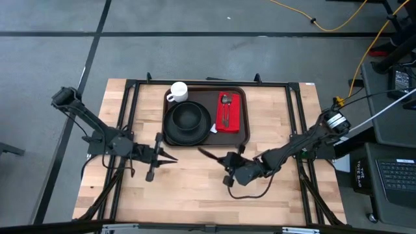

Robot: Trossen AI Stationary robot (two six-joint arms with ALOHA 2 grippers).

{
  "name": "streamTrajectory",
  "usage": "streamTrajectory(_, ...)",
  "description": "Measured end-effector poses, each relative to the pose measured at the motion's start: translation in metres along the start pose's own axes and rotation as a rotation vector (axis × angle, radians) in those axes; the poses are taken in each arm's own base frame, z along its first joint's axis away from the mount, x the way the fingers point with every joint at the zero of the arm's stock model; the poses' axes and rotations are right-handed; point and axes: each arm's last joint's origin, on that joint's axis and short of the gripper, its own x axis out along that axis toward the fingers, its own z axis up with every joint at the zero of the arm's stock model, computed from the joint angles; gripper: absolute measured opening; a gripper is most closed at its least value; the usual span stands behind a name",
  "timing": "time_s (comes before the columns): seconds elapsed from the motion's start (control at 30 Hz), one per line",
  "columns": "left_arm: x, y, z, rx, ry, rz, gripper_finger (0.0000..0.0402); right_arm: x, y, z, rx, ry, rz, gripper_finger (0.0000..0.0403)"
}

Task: Set up tray
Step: Put the black table knife to the right of the black fork on top of the table napkin on the brown serving tray

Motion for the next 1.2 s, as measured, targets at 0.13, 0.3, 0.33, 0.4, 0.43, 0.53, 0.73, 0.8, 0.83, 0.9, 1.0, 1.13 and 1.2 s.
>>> streamTrajectory(0.13, -0.004, 0.000, 0.003, -0.020, -0.015, -0.010, 0.0016, -0.002, -0.003, 0.004, -0.050, -0.052, -0.068, 0.0050)
streamTrajectory(0.3, -0.005, -0.002, 0.003, -0.017, -0.020, -0.024, 0.0004, 0.002, -0.009, 0.008, -0.068, -0.081, -0.126, 0.0050)
streamTrajectory(0.33, -0.005, -0.002, 0.003, -0.032, -0.019, -0.025, 0.0002, 0.002, -0.009, 0.009, -0.072, -0.081, -0.129, 0.0050)
streamTrajectory(0.4, -0.005, -0.002, 0.003, -0.053, -0.019, -0.025, 0.0001, 0.002, -0.009, 0.009, -0.073, -0.087, -0.132, 0.0050)
streamTrajectory(0.43, -0.005, -0.002, 0.003, -0.055, -0.015, -0.024, 0.0001, 0.002, -0.009, 0.009, -0.073, -0.091, -0.134, 0.0050)
streamTrajectory(0.53, -0.004, 0.000, -0.002, -0.037, 0.028, 0.008, 0.0004, 0.001, -0.008, 0.010, -0.073, -0.120, -0.167, 0.0051)
streamTrajectory(0.73, 0.000, 0.011, -0.005, -0.013, 0.053, 0.071, 0.0001, 0.000, -0.010, 0.011, -0.069, -0.170, -0.254, 0.0051)
streamTrajectory(0.8, 0.001, 0.015, -0.003, -0.015, 0.035, 0.059, 0.0002, 0.001, -0.012, 0.012, -0.063, -0.177, -0.268, 0.0051)
streamTrajectory(0.83, 0.002, 0.016, -0.003, -0.007, 0.030, 0.036, 0.0002, 0.001, -0.012, 0.013, -0.058, -0.181, -0.270, 0.0051)
streamTrajectory(0.9, 0.001, 0.018, -0.005, 0.006, 0.019, -0.018, 0.0003, 0.002, -0.013, 0.014, -0.050, -0.186, -0.273, 0.0051)
streamTrajectory(1.0, -0.004, 0.023, -0.018, -0.015, -0.024, -0.030, 0.0001, 0.003, -0.014, 0.015, -0.047, -0.186, -0.276, 0.0051)
streamTrajectory(1.13, -0.018, 0.030, -0.038, -0.058, -0.122, 0.011, 0.0003, 0.004, -0.016, 0.017, -0.038, -0.189, -0.283, 0.0051)
streamTrajectory(1.2, -0.027, 0.033, -0.046, -0.064, -0.177, 0.009, 0.0002, 0.005, -0.016, 0.020, -0.031, -0.194, -0.286, 0.0051)
